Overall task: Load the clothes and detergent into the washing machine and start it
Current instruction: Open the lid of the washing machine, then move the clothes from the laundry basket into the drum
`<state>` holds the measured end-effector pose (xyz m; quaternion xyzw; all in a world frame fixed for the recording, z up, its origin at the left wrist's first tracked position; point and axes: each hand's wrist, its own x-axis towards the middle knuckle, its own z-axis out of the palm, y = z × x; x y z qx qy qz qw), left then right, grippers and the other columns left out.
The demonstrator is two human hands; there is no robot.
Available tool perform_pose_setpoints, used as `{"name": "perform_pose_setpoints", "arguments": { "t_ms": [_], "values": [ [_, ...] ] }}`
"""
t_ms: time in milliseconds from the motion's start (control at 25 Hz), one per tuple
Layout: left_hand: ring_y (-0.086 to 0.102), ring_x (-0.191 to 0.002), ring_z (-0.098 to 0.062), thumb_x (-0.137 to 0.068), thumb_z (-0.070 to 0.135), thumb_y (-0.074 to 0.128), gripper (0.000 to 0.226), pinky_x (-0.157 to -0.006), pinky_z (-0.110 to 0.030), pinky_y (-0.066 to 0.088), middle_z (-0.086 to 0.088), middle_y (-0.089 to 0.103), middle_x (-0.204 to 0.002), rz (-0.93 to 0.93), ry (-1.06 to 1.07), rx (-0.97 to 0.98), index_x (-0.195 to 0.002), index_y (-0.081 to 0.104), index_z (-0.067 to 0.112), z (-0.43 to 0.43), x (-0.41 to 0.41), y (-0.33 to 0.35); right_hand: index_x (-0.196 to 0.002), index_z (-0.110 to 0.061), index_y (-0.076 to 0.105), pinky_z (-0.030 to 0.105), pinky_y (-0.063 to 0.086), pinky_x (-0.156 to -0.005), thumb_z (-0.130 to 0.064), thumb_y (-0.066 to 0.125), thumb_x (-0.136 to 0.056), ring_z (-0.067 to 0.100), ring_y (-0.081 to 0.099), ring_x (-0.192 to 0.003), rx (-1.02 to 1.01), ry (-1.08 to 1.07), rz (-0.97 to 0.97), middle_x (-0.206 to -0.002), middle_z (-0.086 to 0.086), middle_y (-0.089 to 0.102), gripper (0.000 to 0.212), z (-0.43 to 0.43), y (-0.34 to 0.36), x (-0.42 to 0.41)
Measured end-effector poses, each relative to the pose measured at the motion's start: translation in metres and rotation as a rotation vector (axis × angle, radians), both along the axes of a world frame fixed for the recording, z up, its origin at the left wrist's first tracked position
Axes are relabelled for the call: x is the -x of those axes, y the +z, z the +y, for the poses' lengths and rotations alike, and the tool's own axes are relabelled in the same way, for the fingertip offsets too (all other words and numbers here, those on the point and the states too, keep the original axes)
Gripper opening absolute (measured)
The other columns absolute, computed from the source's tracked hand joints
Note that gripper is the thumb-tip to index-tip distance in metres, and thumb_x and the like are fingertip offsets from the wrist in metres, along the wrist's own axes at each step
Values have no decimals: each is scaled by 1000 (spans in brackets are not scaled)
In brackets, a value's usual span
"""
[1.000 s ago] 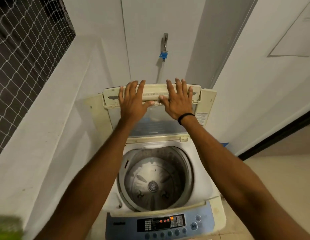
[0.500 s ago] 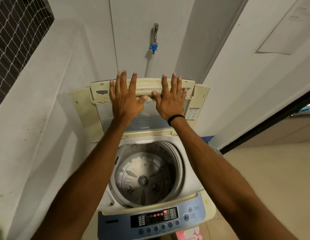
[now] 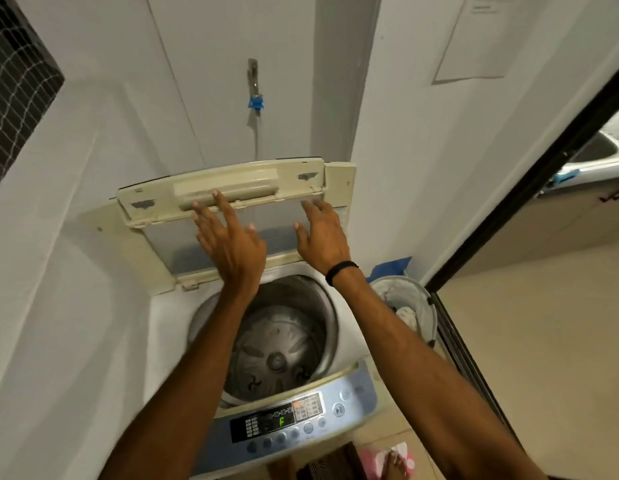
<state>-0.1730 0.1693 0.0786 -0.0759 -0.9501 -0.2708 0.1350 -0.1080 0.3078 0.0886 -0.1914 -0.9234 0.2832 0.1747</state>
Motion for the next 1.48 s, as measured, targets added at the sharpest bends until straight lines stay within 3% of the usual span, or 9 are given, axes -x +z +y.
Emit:
{"name": "perform_pose_setpoints", "arguments": {
  "t_ms": [200,320,600,760,880,1040,1280,1400,1480],
  "values": [
    [40,-138,-31,-96,21,53,65,-112,-42,34,-12,39,-152,-282,-199,-170,-154,23,19,82,-114,-47,-103,-11,71,35,55,-81,-23,49,-94,28,67,-92,213,-80,-68,-104,10,73,27,94,-33,-76],
    [57,-122,-26,-93,19,53,52,-102,-39,47,-7,59,-134,-381,-226,-173,-144,41,23,141,-185,-80,-93,-7,71,38,55,-79,-21,50,-93,33,67,-89,267,-80,-219,-96,12,74,26,163,-83,-131],
    [62,-110,-23,-95,23,50,36,-89,-31,49,-1,65,-125,-830,-324,23,-130,56,24,268,-297,-135,-78,-6,69,31,43,-63,-17,53,-91,25,58,-70,340,-120,-506,-75,6,63,24,324,-176,-247],
    [62,-112,-23,-92,24,58,37,-93,-31,50,-3,65,-123,-1059,-191,-23,-129,57,20,306,-289,-176,-80,2,68,35,49,-67,-13,47,-92,36,62,-77,410,-129,-629,-85,23,67,28,368,-213,-252],
    [62,-106,-26,-89,25,59,27,-86,-30,46,-5,67,-115,-1157,-104,-37,-113,65,14,335,-263,-224,-65,-5,57,35,48,-64,-14,48,-93,31,59,-72,427,-65,-815,-73,18,60,31,383,-253,-247],
    [59,-88,-23,-91,23,56,12,-83,-33,48,-6,66,-95,-1301,-79,-16,-88,64,15,374,-218,-333,-95,-6,70,32,51,-75,-18,49,-94,31,65,-93,471,-73,-963,-99,13,70,25,406,-347,-229],
    [60,-101,-33,-98,24,47,28,-84,-34,45,-16,65,-111,-1386,108,-50,-103,66,4,400,-171,-508,-110,-5,67,34,47,-89,-19,45,-97,33,59,-110,369,64,-1088,-117,14,65,30,418,-528,-172],
    [62,-106,-37,-96,24,49,33,-94,-41,51,-20,67,-115,-1399,259,-148,-110,67,1,397,-168,-574,-143,-14,42,43,27,-113,-33,46,-96,36,26,-143,157,378,-1243,-156,12,27,52,406,-633,-149],
    [65,-106,-39,-91,15,57,27,-89,-40,54,-22,68,-113,-1425,361,-266,-111,67,0,391,-174,-593,-153,-16,24,47,15,-120,-37,50,-95,37,12,-147,65,517,-1357,-163,12,4,67,403,-675,-144]
  ]
}}
